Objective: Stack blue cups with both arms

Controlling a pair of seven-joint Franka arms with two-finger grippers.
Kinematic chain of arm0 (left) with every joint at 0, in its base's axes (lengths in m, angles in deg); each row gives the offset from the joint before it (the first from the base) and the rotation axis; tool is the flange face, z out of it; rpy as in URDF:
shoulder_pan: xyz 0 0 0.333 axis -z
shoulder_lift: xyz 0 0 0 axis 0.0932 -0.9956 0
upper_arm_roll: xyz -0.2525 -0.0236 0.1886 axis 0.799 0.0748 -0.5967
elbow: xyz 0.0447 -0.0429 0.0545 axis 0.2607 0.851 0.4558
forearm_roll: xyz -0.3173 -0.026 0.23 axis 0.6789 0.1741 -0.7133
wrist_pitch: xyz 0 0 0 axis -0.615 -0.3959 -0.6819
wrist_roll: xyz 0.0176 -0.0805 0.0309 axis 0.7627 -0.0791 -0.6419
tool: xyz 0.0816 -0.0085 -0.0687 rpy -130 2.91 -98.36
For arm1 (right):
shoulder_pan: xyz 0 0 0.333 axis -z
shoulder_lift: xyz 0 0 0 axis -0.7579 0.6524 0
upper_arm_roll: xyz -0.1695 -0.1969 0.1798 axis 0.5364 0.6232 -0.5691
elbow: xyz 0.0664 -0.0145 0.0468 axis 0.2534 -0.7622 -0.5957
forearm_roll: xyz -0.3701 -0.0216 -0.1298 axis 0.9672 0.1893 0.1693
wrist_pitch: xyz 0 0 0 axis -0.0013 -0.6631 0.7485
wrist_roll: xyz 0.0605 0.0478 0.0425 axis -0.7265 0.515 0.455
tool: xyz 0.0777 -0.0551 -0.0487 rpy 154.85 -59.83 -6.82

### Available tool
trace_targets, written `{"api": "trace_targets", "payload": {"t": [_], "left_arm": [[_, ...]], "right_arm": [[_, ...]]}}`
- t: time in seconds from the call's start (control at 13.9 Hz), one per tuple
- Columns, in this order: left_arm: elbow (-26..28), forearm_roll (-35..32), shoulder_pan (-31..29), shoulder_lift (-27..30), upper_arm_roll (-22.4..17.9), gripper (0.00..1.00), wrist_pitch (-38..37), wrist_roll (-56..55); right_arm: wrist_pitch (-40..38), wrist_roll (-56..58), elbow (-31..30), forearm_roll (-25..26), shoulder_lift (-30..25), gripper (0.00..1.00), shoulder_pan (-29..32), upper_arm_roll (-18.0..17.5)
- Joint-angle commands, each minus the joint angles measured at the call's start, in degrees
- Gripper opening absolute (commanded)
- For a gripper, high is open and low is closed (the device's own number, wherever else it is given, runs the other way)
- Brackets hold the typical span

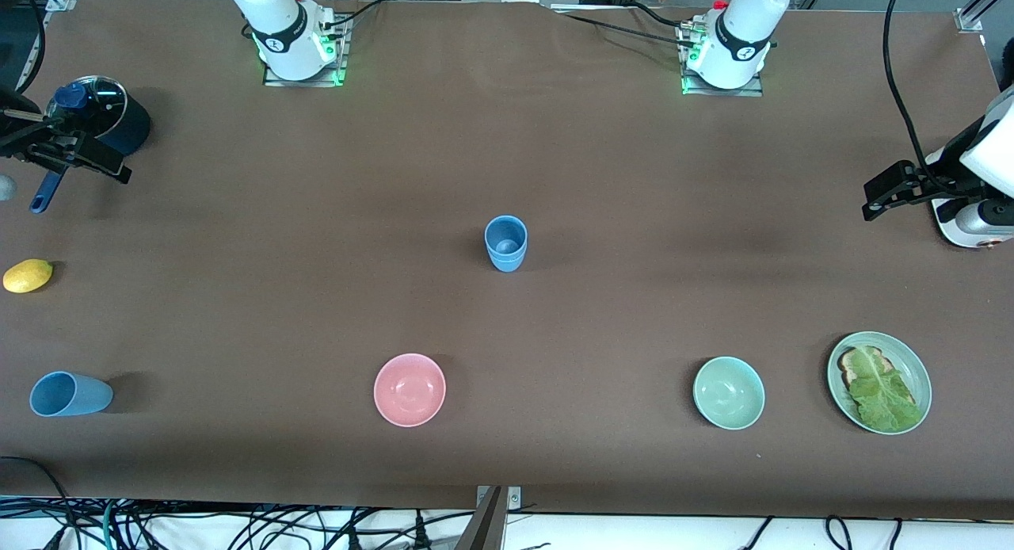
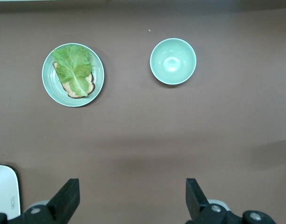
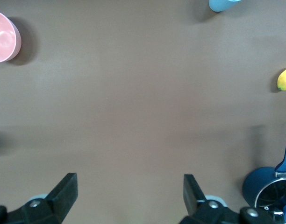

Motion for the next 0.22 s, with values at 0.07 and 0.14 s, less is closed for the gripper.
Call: {"api": "trace_targets", "payload": {"t": [0.07,0.14], "left_arm": [[-0.9,0.3,0.5,-0.1,-0.5,1.0,-0.2,0.3],[-0.8,0.3,0.5,-0.1,-0.5,1.0,-0.2,0.3]], "right_arm": [[-0.3,0.3,1.1,-0.6,0.5,1.0,0.2,-0.2],[-0.2,0.1,1.1,-0.6,0.5,1.0,0.2,-0.2]]}}
